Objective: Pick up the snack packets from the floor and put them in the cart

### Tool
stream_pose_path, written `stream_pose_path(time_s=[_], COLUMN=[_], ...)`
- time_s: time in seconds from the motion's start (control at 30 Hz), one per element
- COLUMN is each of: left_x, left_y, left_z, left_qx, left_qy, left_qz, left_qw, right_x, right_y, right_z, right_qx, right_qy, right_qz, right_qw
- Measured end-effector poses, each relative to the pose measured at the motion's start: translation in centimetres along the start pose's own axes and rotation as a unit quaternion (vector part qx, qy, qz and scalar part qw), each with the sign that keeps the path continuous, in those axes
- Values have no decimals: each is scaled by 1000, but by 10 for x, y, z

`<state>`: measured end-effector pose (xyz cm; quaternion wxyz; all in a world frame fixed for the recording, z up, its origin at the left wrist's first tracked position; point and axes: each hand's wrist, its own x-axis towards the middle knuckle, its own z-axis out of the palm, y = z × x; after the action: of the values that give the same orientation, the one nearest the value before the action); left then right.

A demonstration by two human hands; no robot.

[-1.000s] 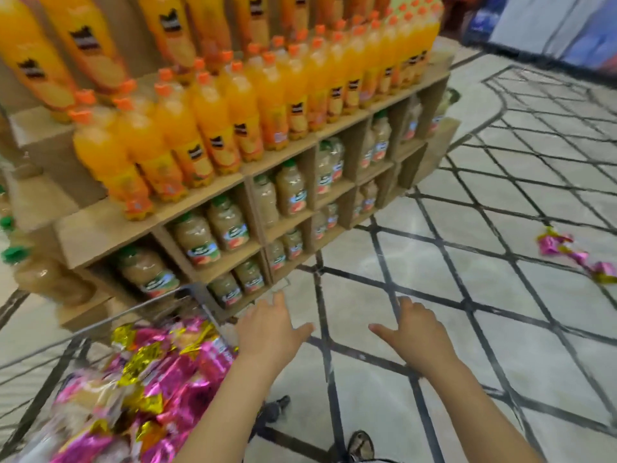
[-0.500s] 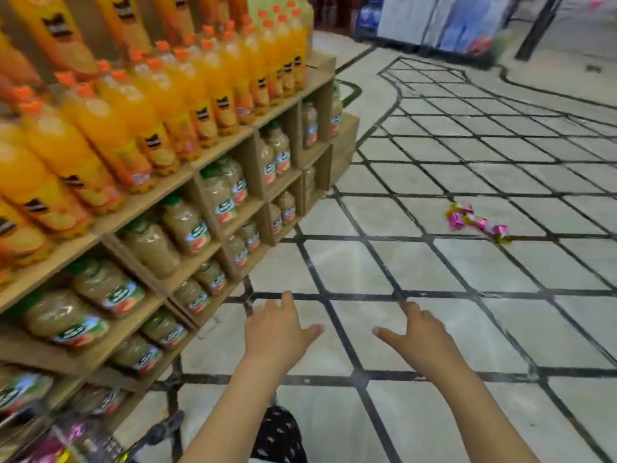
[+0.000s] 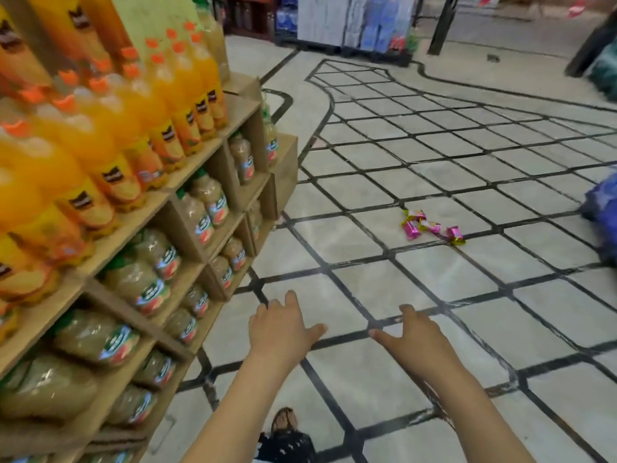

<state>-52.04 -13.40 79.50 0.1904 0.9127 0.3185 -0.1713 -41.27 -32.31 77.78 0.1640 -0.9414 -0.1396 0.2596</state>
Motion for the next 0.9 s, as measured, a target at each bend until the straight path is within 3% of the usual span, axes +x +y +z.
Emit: stream_pose_path(time_s=[0.23, 0.5, 0.9], left_x=[112, 201, 330], left_y=[28, 103, 286], left_z=[-58, -87, -108], left_qx=[31, 41, 46], left_qy=[-9, -14, -43], left_qz=[37, 87, 116], left_qw=[999, 995, 991], right_x=[77, 157, 309], right_y=[-33, -10, 64], right_z=[-38, -106, -226], right_qx=[21, 29, 50], right_qy=[13, 54, 62], right_qz=[50, 110, 135], right_qw=[998, 992, 988])
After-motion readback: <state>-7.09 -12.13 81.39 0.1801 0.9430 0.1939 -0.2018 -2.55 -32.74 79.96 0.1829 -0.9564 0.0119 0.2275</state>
